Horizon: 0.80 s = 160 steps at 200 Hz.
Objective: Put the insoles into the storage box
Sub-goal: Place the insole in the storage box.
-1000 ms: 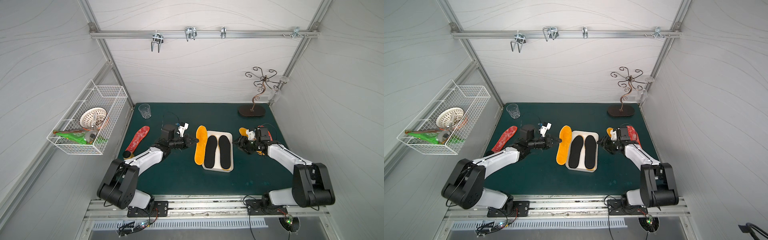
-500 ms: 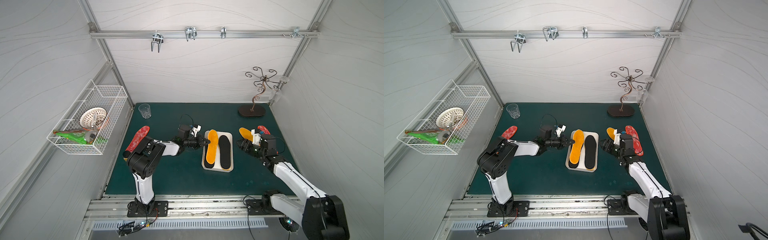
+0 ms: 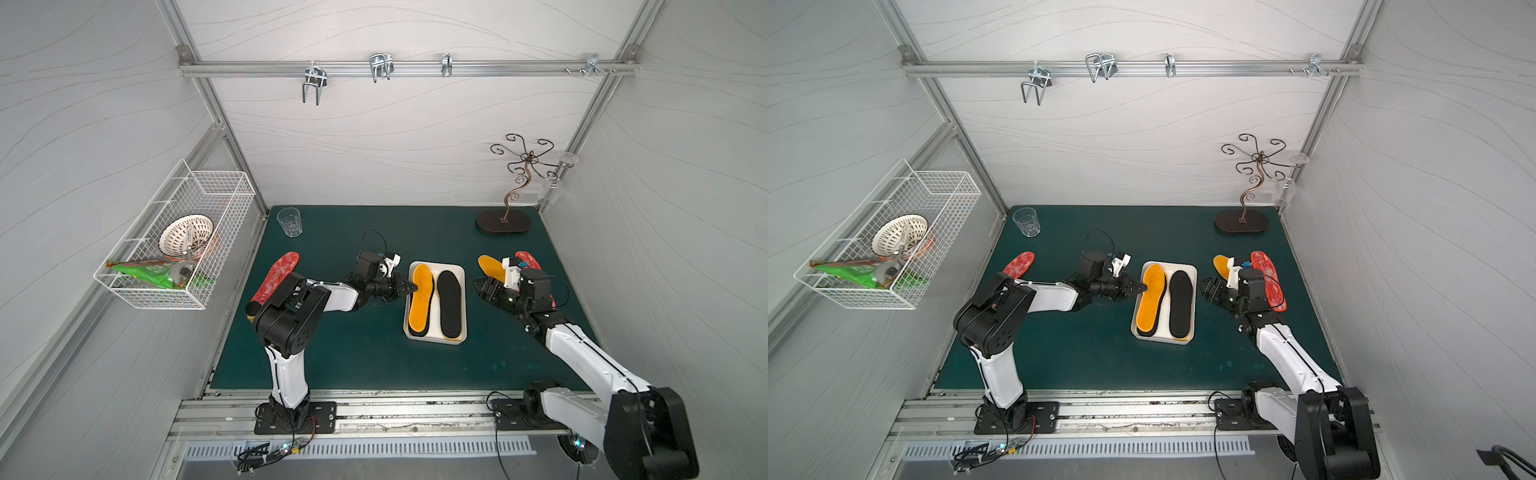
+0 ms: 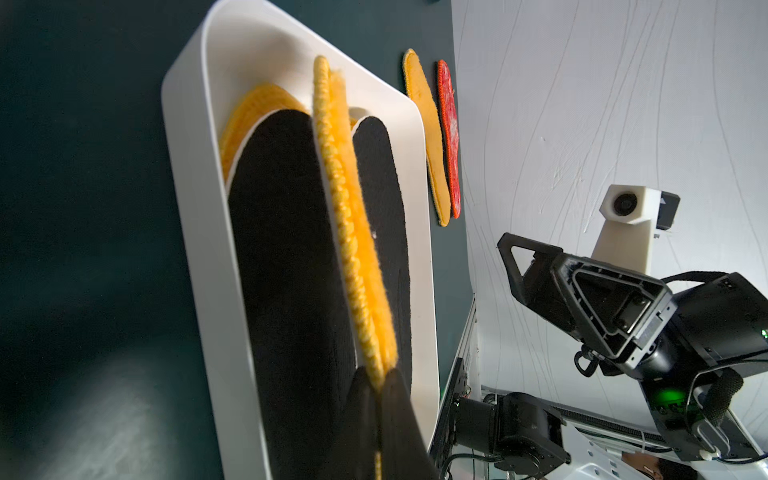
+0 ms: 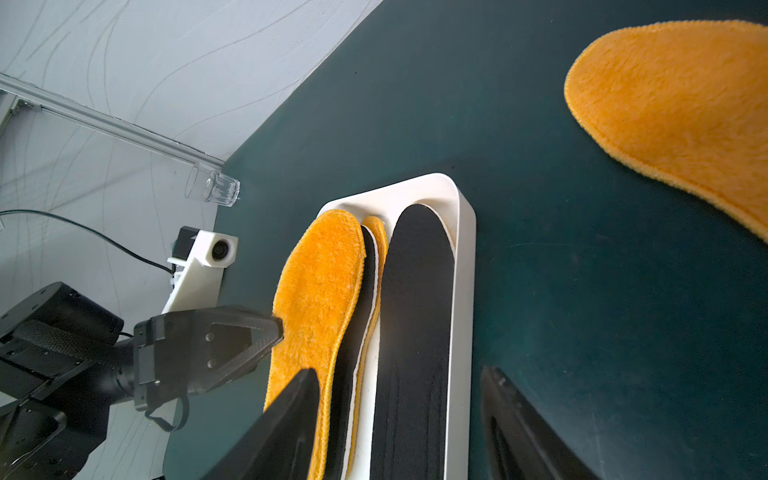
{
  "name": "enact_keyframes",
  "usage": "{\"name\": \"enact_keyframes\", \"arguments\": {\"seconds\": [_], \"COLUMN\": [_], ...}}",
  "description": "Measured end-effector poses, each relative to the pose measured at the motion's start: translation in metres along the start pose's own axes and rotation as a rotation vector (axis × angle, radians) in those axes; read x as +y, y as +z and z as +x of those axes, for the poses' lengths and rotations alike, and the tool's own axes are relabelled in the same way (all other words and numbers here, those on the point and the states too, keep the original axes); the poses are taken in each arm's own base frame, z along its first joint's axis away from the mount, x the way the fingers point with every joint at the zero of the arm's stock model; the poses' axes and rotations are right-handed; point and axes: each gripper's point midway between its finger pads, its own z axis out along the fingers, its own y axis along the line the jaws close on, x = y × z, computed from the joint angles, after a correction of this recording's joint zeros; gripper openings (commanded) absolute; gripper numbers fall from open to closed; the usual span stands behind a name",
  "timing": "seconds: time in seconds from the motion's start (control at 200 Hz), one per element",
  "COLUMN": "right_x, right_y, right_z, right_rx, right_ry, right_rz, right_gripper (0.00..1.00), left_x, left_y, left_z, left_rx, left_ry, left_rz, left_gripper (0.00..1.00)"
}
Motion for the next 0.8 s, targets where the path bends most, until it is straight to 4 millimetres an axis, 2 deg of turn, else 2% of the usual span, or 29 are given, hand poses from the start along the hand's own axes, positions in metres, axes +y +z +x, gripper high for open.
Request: {"name": "enact_keyframes", "arguments": {"seconds": [0.24, 0.8], "right_x": [-0.0036, -0.0066], "right_y": [0.0035, 0.0071], "right_z": [0.003, 0.0063], "right_rx": [0.014, 0.029], "right_ry": [0.007, 0.013], "right_rz": [0.009, 0.017], "right_gripper": [0.66, 0.66], "left_x": [0.0027, -0.005], "left_y": [0.0001, 0.0008], "left_z": [0.0028, 0.0003], "left_rx": [0.007, -0.013], "left_ry": [-0.012, -0.026], "left_rz": [-0.009, 0.007], "left_gripper": [0.0, 0.0]}}
